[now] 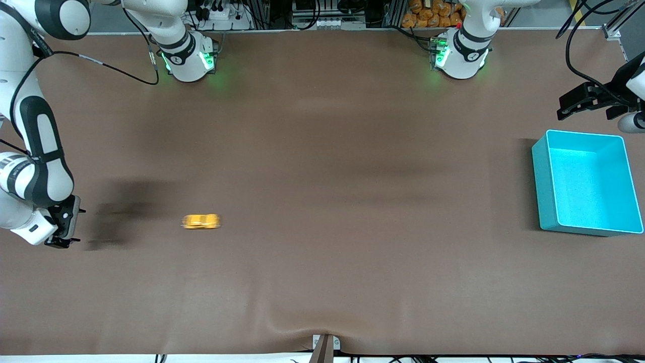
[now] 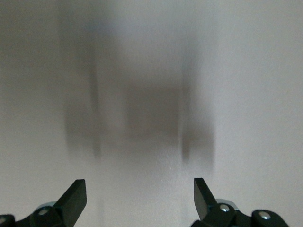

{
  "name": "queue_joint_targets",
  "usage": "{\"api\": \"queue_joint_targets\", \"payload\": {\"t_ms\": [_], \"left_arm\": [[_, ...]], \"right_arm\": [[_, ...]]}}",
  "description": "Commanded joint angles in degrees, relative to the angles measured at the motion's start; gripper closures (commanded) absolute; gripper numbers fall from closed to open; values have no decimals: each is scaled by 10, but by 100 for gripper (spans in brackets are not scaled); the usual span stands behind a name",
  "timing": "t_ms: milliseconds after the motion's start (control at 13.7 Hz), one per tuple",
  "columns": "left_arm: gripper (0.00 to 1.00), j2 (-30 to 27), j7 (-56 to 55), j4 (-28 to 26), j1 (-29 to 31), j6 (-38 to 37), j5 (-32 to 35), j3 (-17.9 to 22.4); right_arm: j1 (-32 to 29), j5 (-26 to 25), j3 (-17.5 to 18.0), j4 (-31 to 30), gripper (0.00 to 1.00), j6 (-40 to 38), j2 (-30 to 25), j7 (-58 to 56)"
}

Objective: Wind and store yellow beetle car
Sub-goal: 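Swing the right gripper toward the table middle and release the car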

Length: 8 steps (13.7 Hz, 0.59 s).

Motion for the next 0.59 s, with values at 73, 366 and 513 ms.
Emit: {"api": "queue_joint_targets", "payload": {"t_ms": [73,366,513], "left_arm": [[0,0,-14,-8,1,-3,14,-2],[0,2,-17,-25,2,-3,16,-2],[0,4,-41,-32,0,1,16,-1]], "right_arm": [[33,-1,8,-10,0,-61,-55,50],[80,-1,8,-11,0,-102,-85,119],[100,-1,8,-13,0,-122,-97,149]]}}
